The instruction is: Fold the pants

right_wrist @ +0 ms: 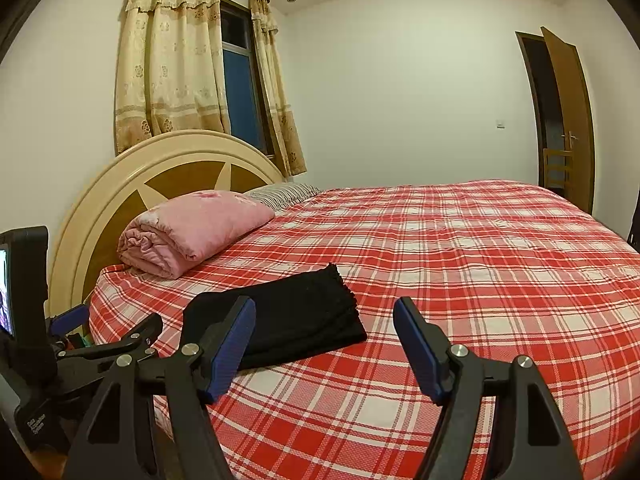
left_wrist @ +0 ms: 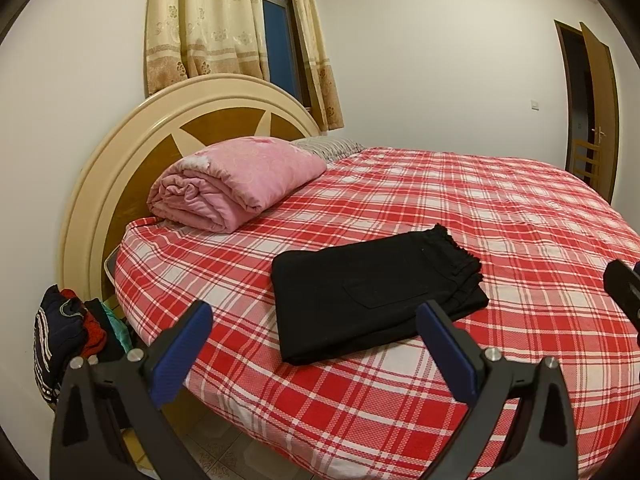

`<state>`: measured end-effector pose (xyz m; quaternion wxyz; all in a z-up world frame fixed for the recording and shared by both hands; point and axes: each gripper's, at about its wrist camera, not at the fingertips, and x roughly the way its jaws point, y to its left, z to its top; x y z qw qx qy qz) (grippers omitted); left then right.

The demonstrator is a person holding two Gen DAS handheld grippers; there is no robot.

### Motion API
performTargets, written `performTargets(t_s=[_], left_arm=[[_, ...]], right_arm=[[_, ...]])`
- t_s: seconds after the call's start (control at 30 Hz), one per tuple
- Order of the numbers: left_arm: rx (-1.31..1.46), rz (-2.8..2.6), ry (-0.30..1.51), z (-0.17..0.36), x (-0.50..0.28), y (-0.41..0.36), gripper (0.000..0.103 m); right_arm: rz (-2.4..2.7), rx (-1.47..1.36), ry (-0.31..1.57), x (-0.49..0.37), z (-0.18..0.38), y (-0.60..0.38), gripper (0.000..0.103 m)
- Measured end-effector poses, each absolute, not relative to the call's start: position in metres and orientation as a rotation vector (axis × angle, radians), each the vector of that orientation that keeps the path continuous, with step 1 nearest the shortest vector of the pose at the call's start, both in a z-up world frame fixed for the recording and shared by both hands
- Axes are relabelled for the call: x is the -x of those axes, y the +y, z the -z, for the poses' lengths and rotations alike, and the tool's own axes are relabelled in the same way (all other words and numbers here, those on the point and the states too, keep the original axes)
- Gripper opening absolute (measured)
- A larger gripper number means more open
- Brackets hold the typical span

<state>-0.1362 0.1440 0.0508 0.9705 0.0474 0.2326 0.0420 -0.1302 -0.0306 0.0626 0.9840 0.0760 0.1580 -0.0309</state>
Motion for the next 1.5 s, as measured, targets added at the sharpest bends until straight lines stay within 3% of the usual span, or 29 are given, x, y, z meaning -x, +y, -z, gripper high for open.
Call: performTargets(t_s=[1.5], left_arm=[[-0.085, -0.104, 0.507, -0.0462, 0.1311, 0.1464, 0.103]], right_arm=[[0.068, -0.157, 0.323, 0.1298, -0.0628, -0.0301, 0.073]])
